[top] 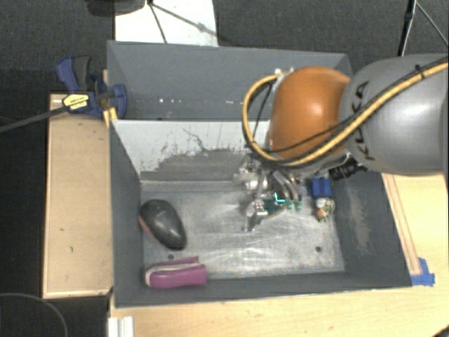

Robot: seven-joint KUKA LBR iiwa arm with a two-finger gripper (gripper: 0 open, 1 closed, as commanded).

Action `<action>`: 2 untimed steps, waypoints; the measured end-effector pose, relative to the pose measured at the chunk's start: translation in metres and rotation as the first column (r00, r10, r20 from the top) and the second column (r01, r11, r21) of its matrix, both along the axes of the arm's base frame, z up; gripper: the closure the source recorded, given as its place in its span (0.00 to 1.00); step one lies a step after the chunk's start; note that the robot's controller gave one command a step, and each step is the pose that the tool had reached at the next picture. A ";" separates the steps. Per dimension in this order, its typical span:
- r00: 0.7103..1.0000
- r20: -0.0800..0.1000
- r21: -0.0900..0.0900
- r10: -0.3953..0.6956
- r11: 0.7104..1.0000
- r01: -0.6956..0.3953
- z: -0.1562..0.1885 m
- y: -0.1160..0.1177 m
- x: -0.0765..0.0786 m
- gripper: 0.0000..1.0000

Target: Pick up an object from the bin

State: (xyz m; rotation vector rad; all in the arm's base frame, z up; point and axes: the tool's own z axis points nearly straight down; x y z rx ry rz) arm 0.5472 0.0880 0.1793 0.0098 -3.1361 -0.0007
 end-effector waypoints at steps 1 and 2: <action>1.000 -0.002 0.000 -0.022 1.000 0.022 -0.098 -0.086 0.027 0.00; 0.995 0.007 0.000 -0.097 0.995 0.097 -0.078 -0.116 0.034 0.00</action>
Offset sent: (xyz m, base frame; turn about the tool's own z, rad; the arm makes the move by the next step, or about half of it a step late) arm 0.0312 -0.0958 -0.1093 0.0254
